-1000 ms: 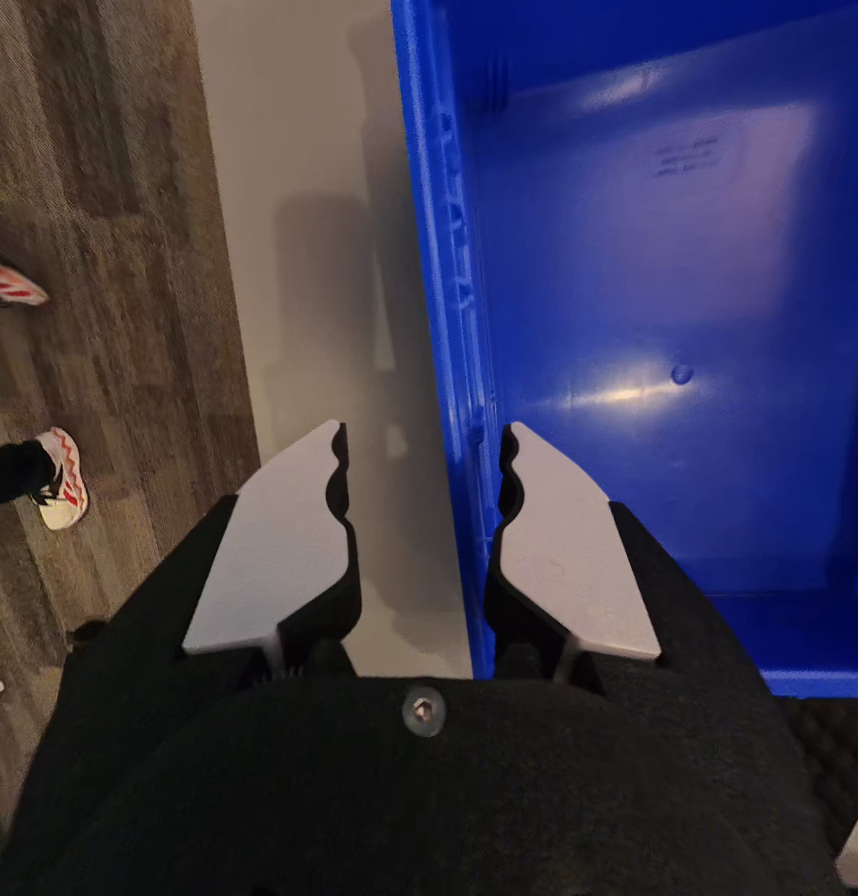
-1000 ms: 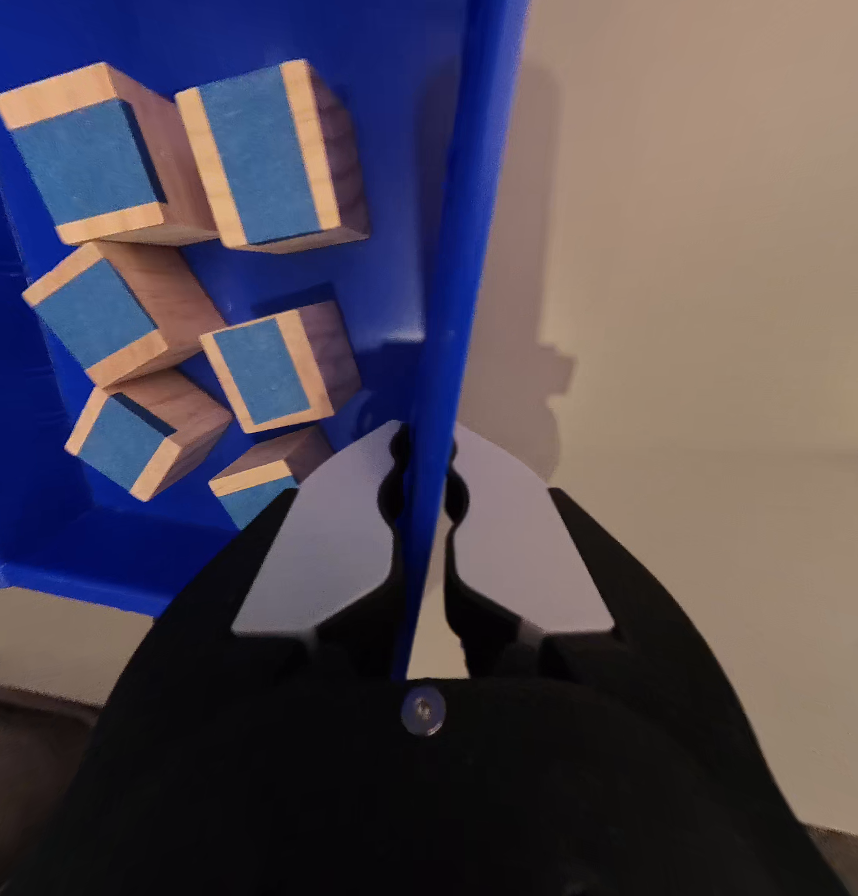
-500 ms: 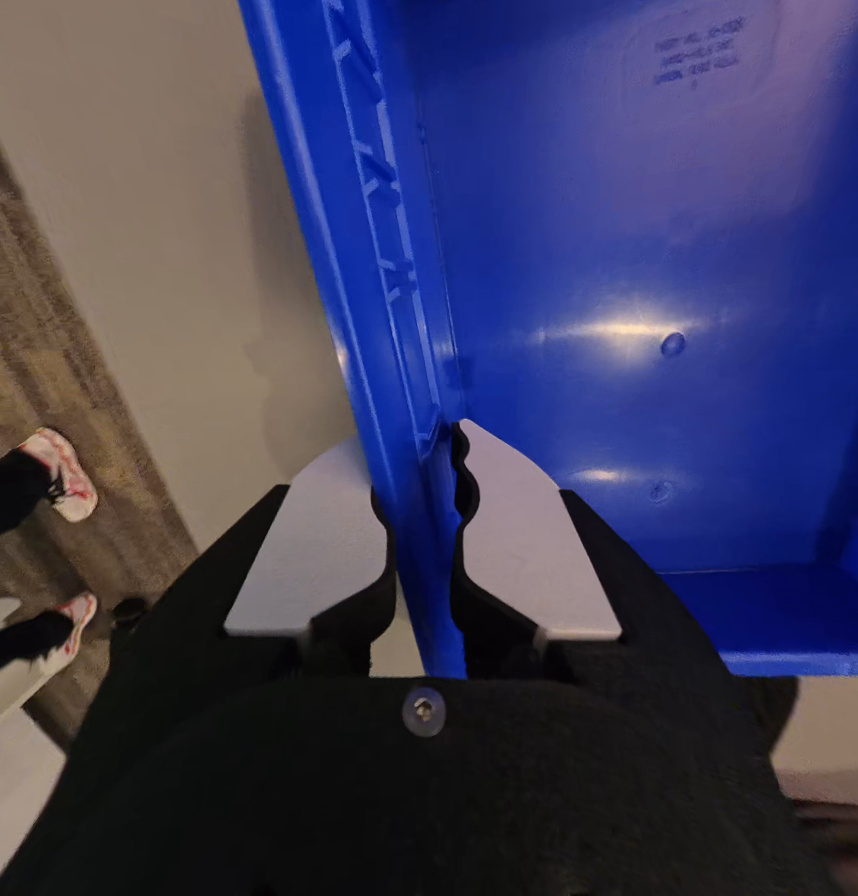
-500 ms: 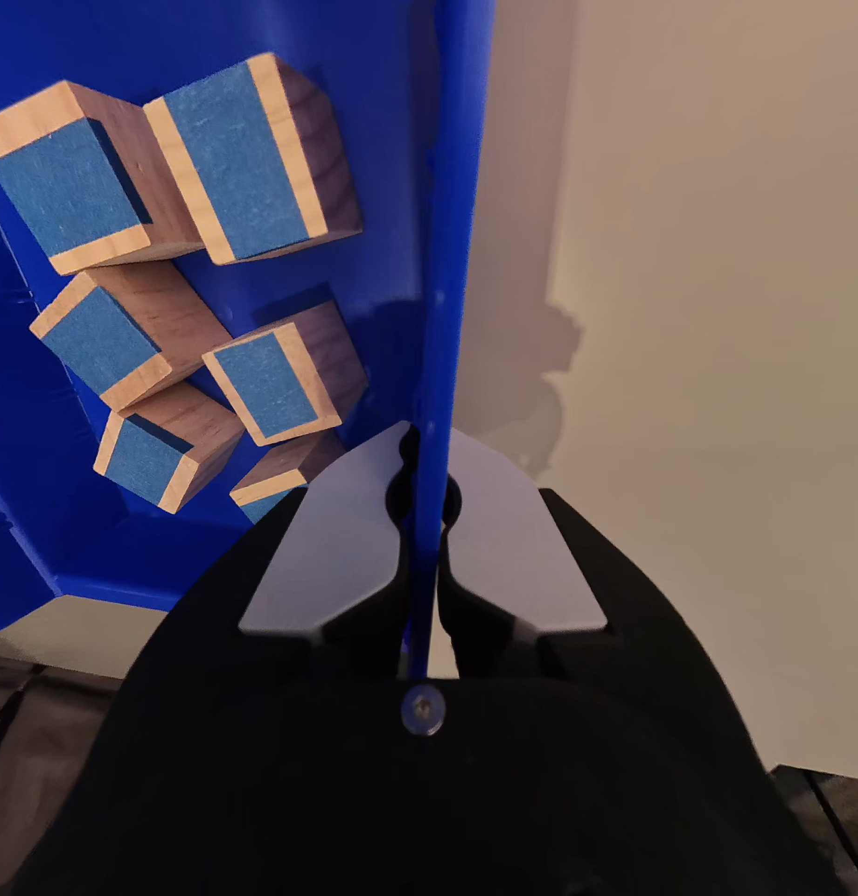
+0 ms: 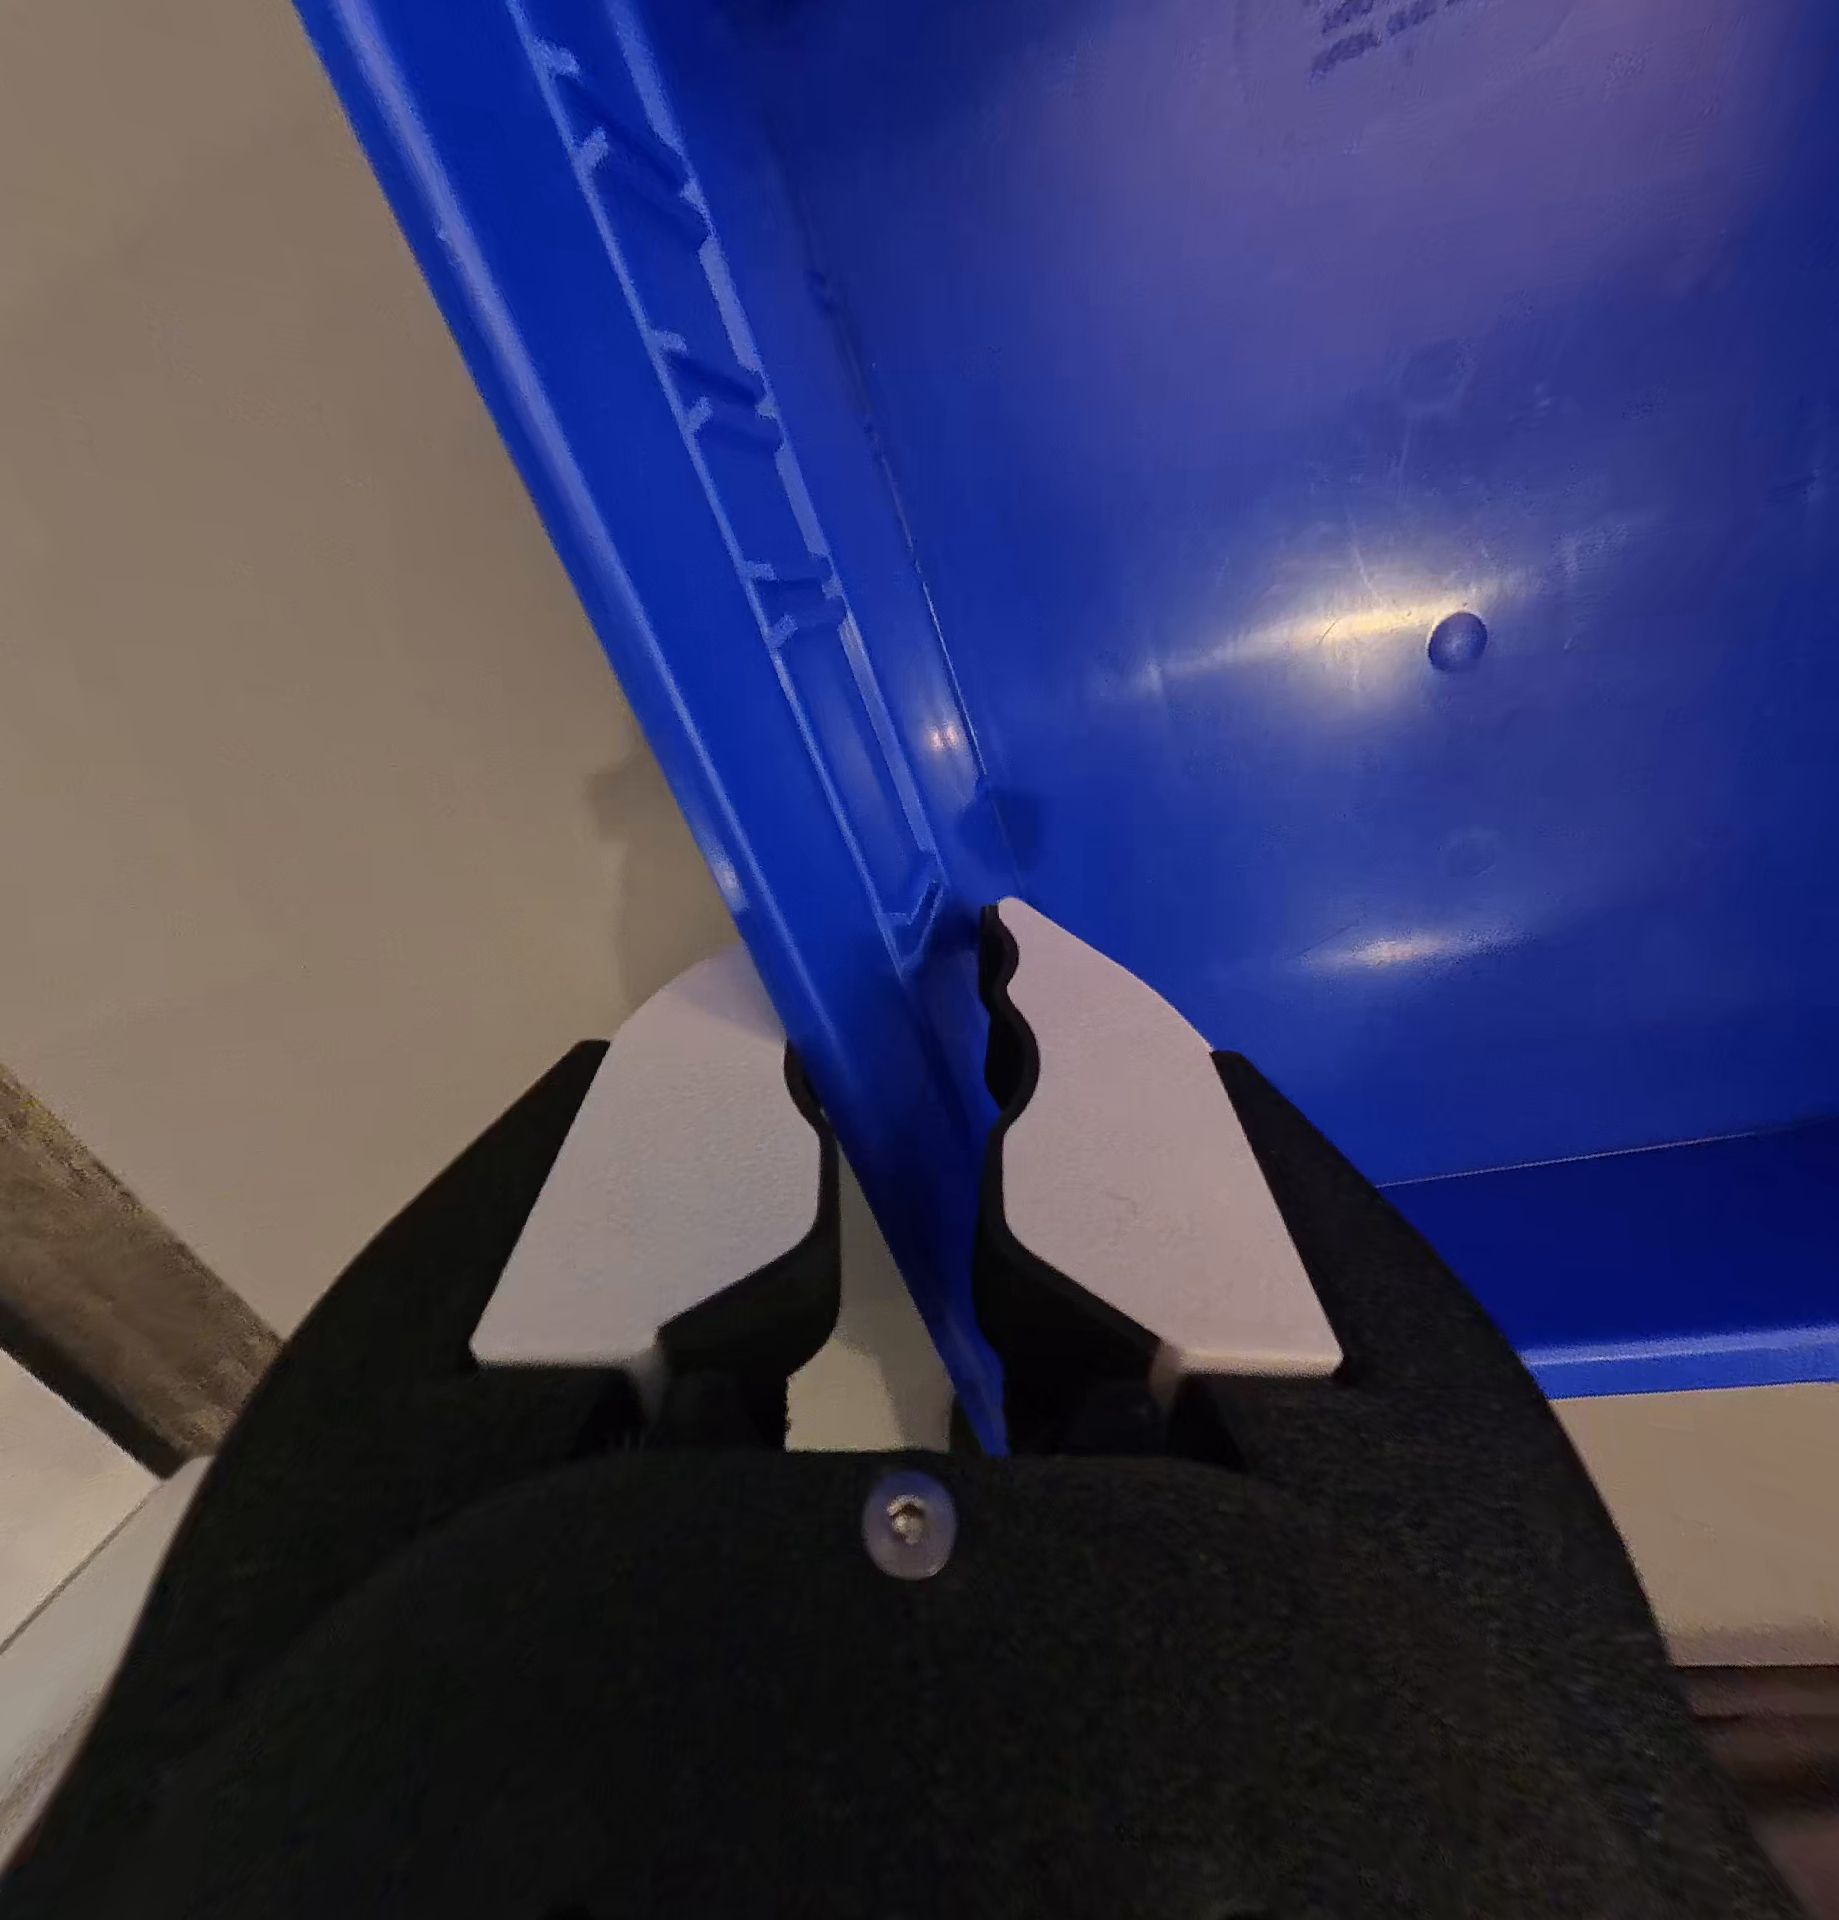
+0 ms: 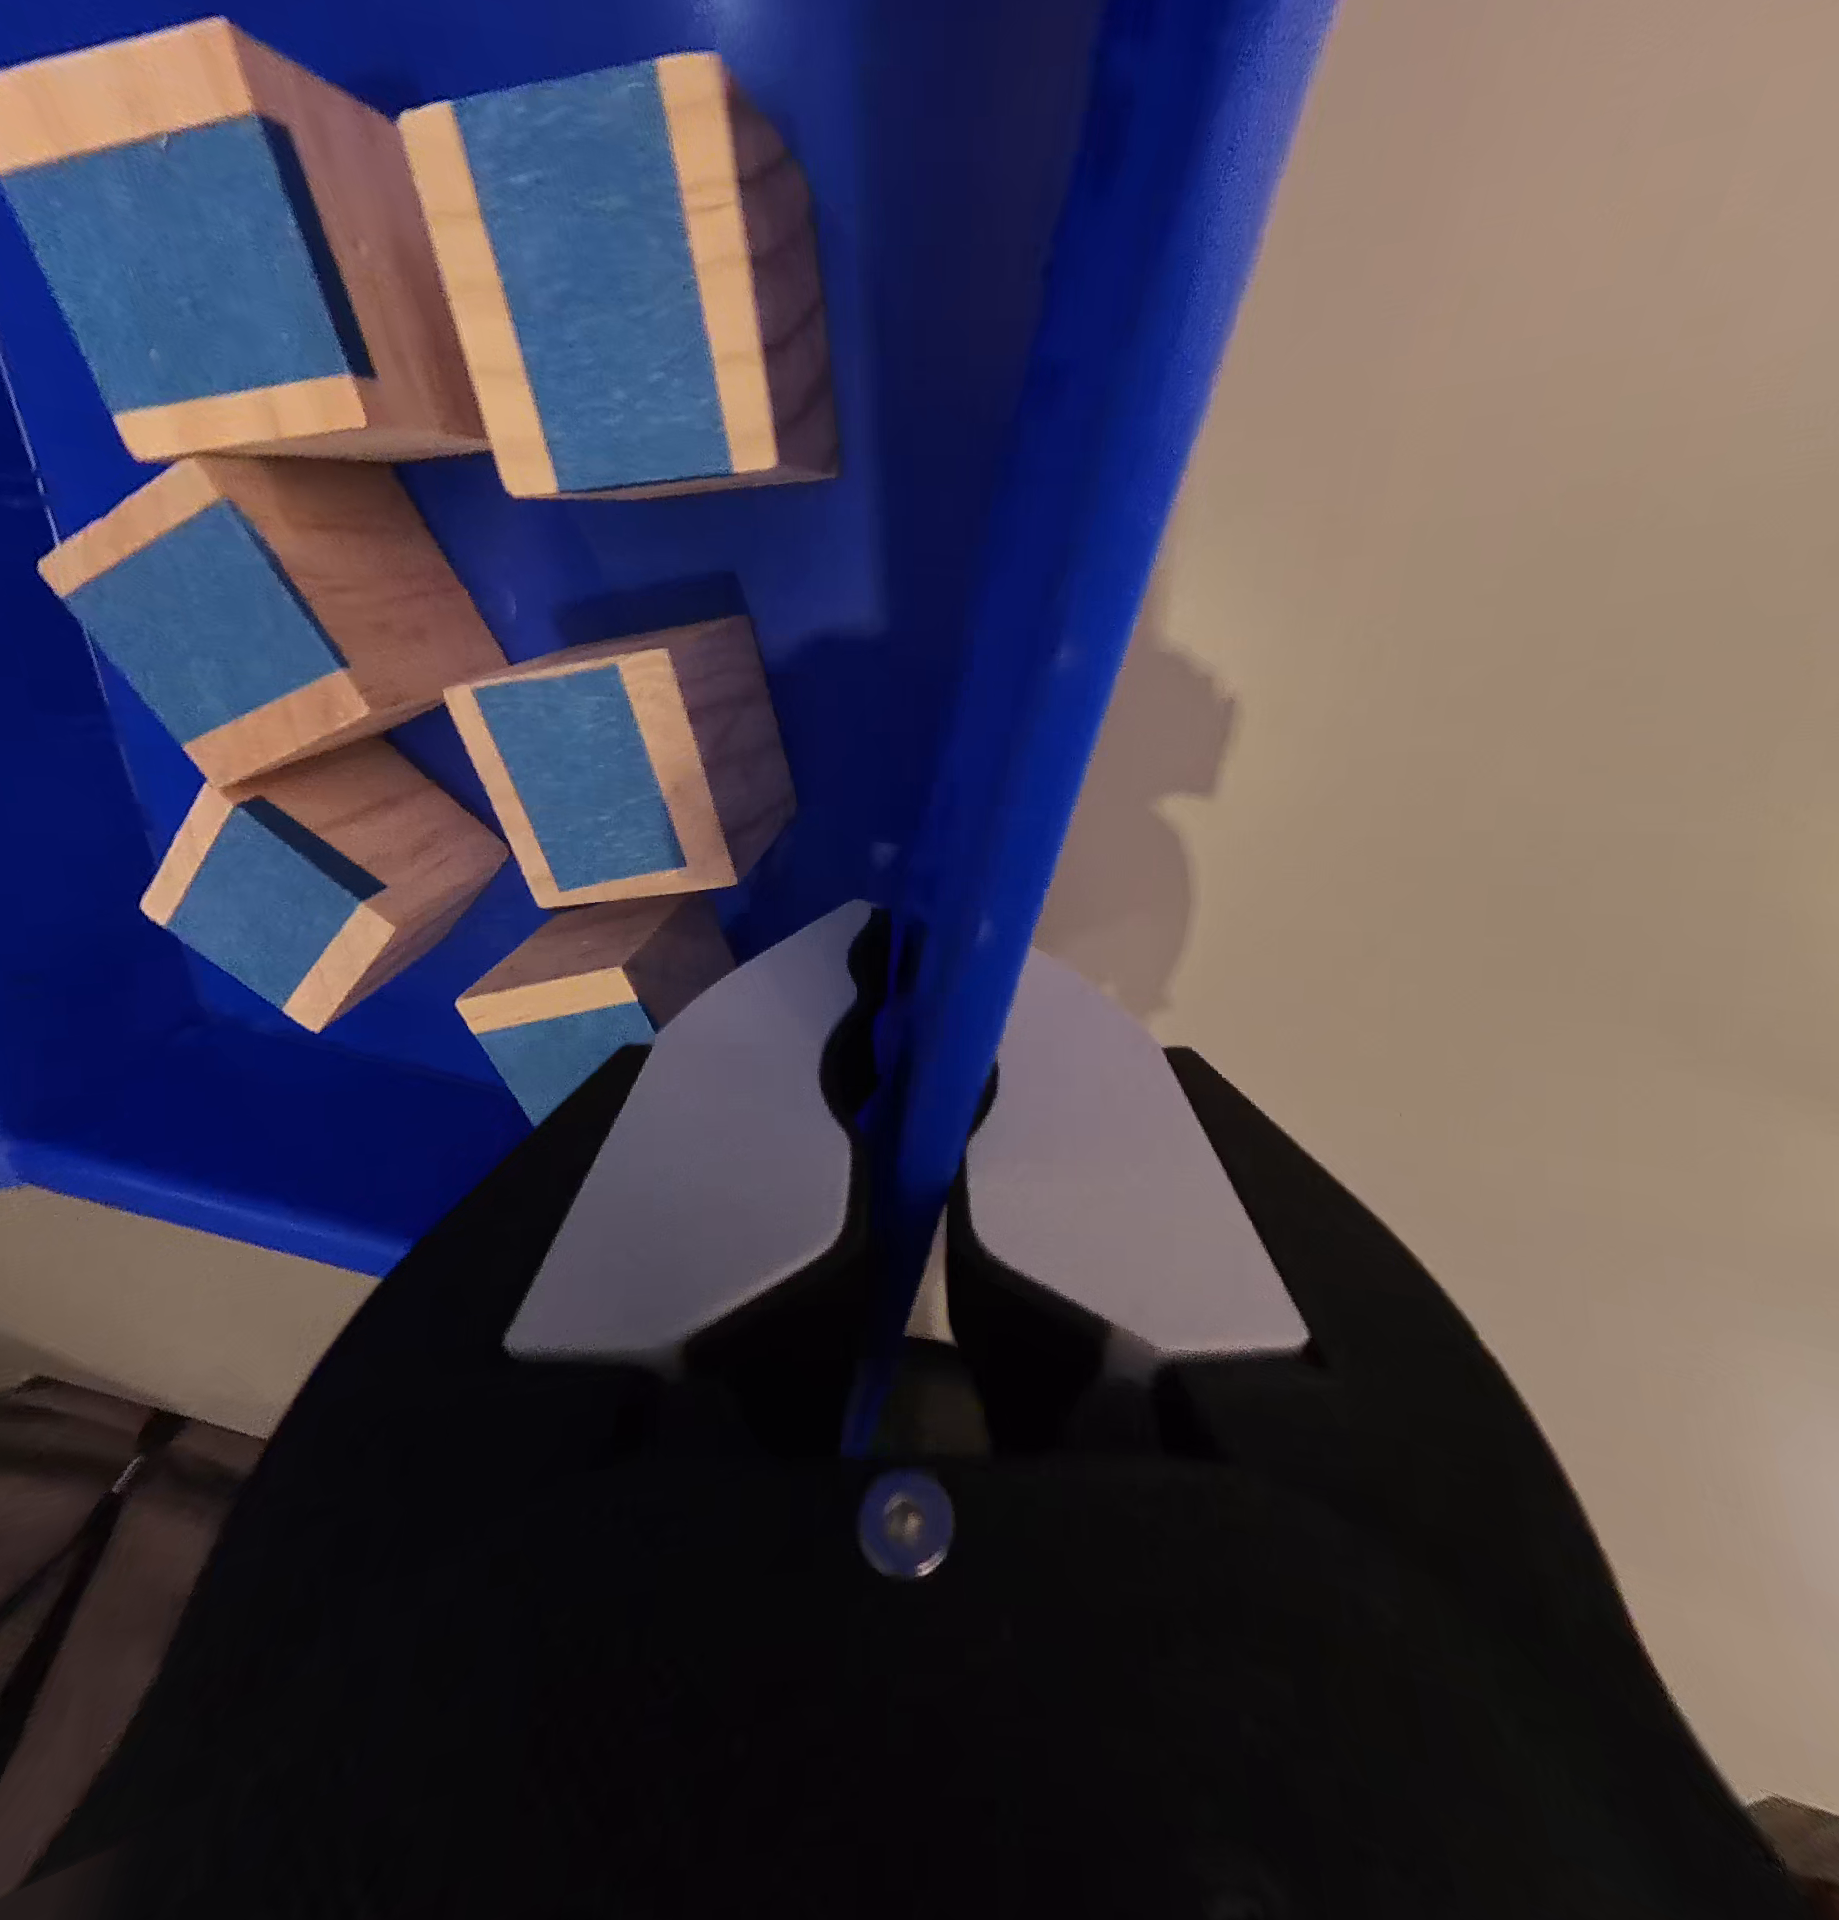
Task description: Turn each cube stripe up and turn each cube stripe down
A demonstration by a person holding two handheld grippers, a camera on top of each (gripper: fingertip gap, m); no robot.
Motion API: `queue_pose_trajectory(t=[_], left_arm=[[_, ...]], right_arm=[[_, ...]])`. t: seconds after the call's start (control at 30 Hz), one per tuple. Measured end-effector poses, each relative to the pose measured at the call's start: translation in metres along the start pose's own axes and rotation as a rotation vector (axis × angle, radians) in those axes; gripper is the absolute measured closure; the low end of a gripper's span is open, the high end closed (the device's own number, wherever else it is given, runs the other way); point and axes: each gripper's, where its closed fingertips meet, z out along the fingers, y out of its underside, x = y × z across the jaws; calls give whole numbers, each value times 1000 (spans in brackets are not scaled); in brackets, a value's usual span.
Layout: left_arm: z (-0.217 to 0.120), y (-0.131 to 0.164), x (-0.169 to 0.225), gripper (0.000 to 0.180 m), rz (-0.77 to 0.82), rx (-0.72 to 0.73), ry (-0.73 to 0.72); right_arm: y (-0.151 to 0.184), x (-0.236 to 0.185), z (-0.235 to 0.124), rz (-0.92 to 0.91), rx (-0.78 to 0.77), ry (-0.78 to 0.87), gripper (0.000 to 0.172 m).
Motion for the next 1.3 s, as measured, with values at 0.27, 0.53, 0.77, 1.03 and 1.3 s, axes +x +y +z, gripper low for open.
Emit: queue_pose_trajectory(t=[0.27,0.53,0.77,1.03,1.3], left_arm=[[-4,-8,30,146,97,12,-36],[-75,-27,-3,138,78,346,-73],[-166,11,-53,141,-26,669,-121],[-212,81,-101,142,-189,808,-170],[-264,117,-114,125,-388,1049,-220]], right_arm=[[-32,-8,12,1,-20,13,148],[-30,-7,14,-6,-154,-24,165],[-9,17,3,-5,-170,-70,166],[-2,15,-83,30,-71,-49,166],[-67,-148,-147,-224,-115,17,166]])
